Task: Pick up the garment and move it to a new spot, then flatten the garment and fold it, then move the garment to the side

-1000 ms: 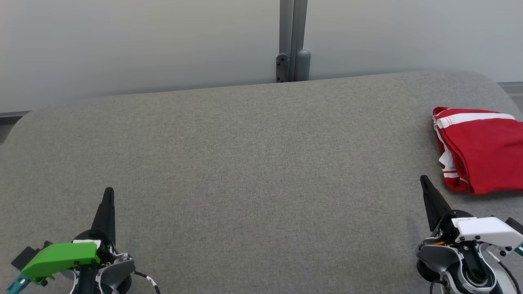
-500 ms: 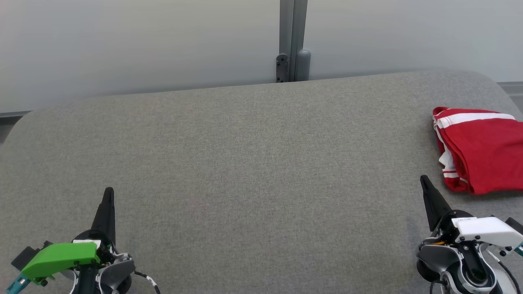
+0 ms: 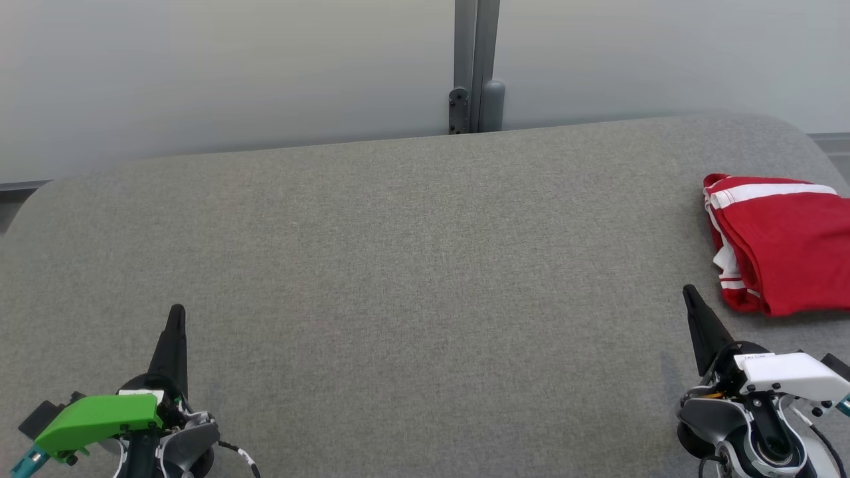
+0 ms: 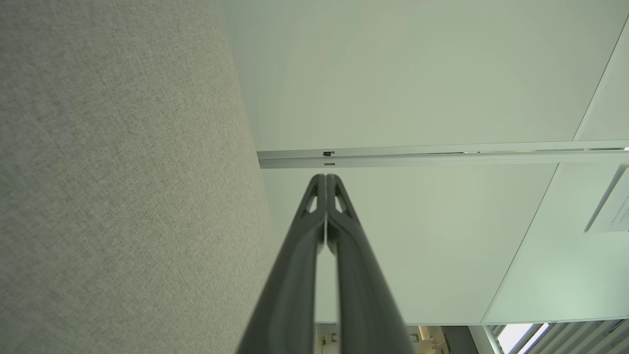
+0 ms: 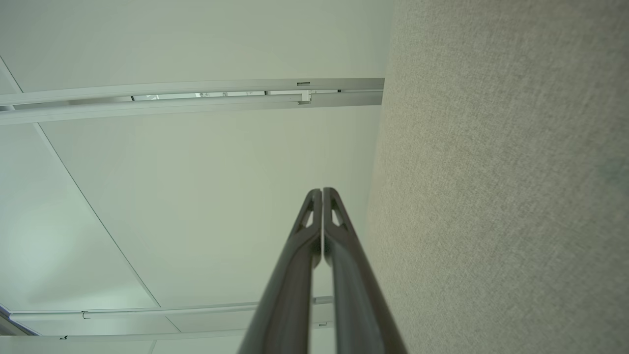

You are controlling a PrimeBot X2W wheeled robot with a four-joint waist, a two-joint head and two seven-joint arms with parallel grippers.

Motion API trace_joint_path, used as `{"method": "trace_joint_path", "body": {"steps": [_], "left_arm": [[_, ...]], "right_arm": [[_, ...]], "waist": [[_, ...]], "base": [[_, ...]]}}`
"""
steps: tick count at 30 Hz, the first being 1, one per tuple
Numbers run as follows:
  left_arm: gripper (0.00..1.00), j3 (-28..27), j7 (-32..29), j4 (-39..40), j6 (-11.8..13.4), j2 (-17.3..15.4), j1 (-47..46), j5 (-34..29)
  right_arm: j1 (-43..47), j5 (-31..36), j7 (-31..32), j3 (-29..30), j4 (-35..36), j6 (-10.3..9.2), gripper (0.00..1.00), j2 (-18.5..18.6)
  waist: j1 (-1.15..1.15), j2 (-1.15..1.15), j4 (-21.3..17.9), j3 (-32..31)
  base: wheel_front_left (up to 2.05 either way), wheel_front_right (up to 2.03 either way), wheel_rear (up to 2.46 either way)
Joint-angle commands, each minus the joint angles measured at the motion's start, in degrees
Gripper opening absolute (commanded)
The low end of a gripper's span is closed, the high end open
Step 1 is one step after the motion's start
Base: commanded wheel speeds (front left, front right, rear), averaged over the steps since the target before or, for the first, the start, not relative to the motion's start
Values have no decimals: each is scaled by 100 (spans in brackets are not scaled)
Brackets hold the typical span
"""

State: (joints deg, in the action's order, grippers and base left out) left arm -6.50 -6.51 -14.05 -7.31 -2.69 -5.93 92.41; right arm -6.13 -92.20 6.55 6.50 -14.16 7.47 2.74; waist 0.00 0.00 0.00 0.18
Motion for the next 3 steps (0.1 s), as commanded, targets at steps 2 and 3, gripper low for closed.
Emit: {"method": "trace_joint_path", "body": {"steps": [2, 3], "left_arm": [[0, -13, -22, -3, -36, -36, -74, 4], [0, -13, -22, -3, -36, -36, -74, 4]], "right_arm": [[-33, -39, 18, 9, 23, 4, 0, 26], [-33, -39, 18, 9, 23, 4, 0, 26]], "waist": [[0, 0, 0, 0], [0, 0, 0, 0]], "base": [[0, 0, 0], [0, 0, 0]]}}
